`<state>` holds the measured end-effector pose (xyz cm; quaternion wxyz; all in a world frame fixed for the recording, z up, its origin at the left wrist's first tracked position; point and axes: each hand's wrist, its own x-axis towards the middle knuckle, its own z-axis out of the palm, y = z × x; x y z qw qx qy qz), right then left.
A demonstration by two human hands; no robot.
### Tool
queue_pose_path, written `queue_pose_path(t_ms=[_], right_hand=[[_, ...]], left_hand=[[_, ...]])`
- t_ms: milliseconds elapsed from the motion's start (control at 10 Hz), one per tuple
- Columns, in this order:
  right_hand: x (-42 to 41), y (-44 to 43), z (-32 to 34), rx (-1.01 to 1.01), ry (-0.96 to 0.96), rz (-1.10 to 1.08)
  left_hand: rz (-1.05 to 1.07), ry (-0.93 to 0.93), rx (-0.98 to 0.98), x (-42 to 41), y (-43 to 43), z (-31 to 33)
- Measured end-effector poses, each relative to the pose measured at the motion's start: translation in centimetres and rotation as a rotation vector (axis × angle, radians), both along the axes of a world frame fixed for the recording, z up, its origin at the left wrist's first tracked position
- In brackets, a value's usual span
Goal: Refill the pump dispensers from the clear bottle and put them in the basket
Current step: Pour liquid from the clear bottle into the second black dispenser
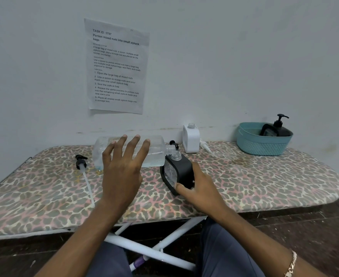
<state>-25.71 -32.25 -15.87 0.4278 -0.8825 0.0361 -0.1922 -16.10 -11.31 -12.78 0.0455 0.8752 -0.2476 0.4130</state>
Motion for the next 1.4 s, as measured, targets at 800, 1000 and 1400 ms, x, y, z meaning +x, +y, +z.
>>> queue_pose_path(t_ms=[800, 1000, 1400], right_hand=[[-0.06, 0.06, -0.06, 0.020, -0.012, 0.010], [-0.08, 0.08, -0.02, 0.019, -0.013, 0.006], [-0.04, 0.05, -0.04, 0.013, -0.005, -0.007]], left_hand=[[-0.005, 0.006, -0.009, -0.04, -0.04, 0.03], [-0.005, 0.003, -0.010, -0.04, -0.05, 0.02], [-0.004, 0.000, -0.006, -0.04, -0.05, 0.06]])
